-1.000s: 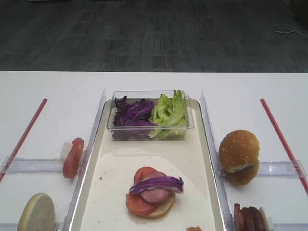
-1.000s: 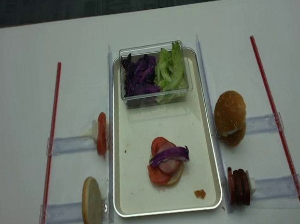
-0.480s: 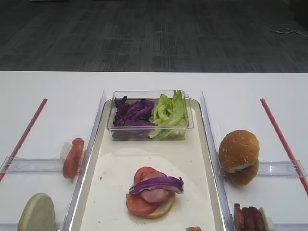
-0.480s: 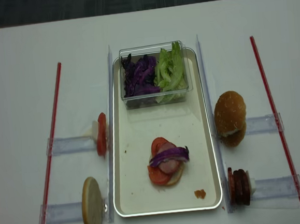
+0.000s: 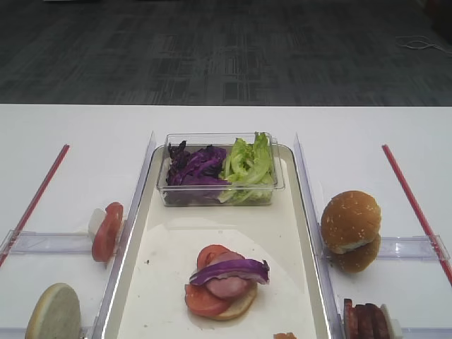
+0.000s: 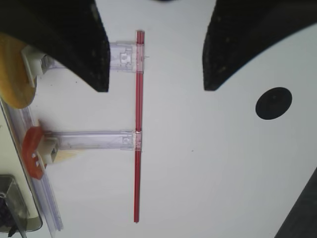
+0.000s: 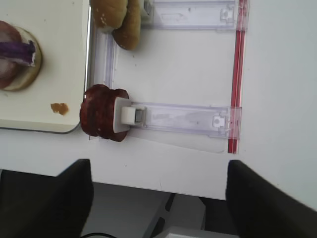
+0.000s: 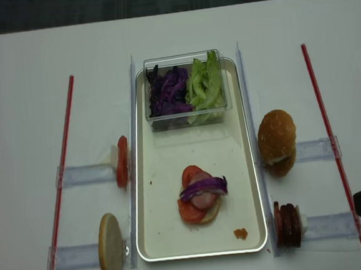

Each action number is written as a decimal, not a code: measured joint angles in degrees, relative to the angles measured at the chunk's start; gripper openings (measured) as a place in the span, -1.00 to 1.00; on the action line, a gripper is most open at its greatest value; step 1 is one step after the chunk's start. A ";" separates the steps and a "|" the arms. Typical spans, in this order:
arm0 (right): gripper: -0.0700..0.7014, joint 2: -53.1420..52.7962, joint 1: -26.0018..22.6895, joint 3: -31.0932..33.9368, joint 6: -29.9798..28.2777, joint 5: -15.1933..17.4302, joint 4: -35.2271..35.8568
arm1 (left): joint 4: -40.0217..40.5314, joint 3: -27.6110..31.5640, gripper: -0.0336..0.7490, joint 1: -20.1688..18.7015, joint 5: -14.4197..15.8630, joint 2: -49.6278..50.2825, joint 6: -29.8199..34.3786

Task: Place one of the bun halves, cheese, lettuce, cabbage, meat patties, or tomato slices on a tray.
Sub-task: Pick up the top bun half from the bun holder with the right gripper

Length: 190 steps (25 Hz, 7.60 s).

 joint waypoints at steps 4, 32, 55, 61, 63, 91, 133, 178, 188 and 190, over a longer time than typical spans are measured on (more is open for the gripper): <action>0.64 3.28 0.00 -2.87 -0.22 0.14 0.13 | 0.00 0.00 0.09 0.00 0.00 0.00 0.00; 0.64 20.91 2.26 -10.56 -8.91 -1.28 7.62 | 0.00 0.00 0.09 0.00 0.00 0.00 0.00; 0.64 32.60 2.26 -15.91 -14.19 -2.27 15.14 | 0.00 0.00 0.09 0.00 -0.09 0.00 0.00; 0.64 35.58 2.26 -15.91 -15.83 -3.49 17.62 | 0.00 0.00 0.09 0.00 -0.09 0.00 0.00; 0.64 36.67 2.26 -15.91 -16.19 -3.91 17.75 | 0.00 0.00 0.09 0.00 -0.09 0.00 0.00; 0.42 50.02 5.73 -24.35 -16.57 -7.31 11.89 | 0.00 0.00 0.09 0.00 -0.09 0.00 0.00; 0.42 50.02 8.00 -24.46 -9.68 -10.38 5.66 | 0.00 0.00 0.09 0.00 -0.09 0.00 0.00; 0.42 57.87 9.73 -24.46 -9.46 -13.19 6.03 | 0.00 0.00 0.09 0.00 -0.13 0.00 0.00; 0.29 58.59 9.73 -24.46 -12.08 -13.88 10.23 | 0.00 0.00 0.09 0.00 -0.13 0.00 0.00; 0.28 58.67 9.73 -24.46 -12.08 -13.76 10.23 | 0.00 0.00 0.09 0.00 -0.13 0.00 0.00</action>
